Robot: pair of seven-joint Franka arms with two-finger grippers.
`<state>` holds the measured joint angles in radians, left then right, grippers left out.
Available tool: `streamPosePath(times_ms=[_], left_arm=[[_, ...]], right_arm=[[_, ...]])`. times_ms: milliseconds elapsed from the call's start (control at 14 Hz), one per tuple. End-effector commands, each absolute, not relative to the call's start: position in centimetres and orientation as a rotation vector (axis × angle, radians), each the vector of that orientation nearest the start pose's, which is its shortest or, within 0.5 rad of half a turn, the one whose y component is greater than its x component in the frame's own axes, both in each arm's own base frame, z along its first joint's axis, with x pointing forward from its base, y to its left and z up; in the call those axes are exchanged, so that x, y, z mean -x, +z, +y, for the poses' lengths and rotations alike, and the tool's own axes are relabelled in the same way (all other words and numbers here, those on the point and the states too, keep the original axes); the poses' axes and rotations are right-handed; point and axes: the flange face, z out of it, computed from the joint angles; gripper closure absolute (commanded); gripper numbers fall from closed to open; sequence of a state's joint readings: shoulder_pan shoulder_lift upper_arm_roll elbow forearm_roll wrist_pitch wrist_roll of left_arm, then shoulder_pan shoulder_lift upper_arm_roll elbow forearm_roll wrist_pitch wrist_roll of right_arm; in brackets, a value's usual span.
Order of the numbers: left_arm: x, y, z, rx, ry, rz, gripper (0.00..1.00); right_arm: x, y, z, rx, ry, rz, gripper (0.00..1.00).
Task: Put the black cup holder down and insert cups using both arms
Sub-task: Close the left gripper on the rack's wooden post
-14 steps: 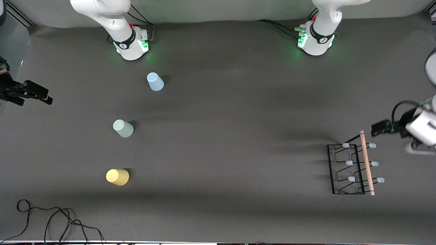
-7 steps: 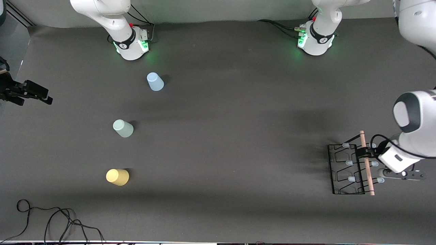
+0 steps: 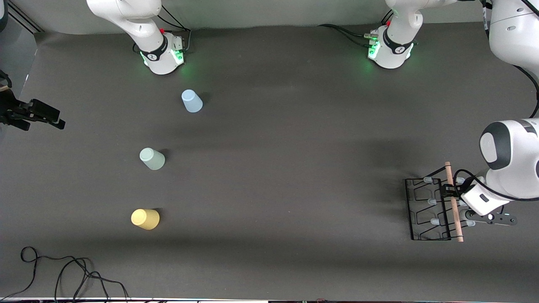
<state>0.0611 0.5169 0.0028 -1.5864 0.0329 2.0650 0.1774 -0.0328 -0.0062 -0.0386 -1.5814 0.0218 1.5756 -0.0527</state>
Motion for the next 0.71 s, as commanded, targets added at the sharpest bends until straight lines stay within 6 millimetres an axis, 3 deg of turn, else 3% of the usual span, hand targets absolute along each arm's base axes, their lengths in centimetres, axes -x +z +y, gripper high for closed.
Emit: streamPosePath(times_ms=[0, 357, 643], left_arm=[[-68.5, 34.0, 4.5, 3.092, 0.068, 0.234, 1.00], [-68.8, 37.2, 3.0, 3.100, 0.019, 0.179, 1.00], [-68.9, 41.2, -2.0, 3.108, 0.035, 0.076, 1.00]], right_arm=[[-55.2, 62.6, -3.7, 3.116, -0.022, 0.007, 0.00], [-55.2, 62.6, -3.7, 3.116, -0.022, 0.007, 0.00], [-55.2, 62.6, -3.7, 3.116, -0.022, 0.007, 0.00]])
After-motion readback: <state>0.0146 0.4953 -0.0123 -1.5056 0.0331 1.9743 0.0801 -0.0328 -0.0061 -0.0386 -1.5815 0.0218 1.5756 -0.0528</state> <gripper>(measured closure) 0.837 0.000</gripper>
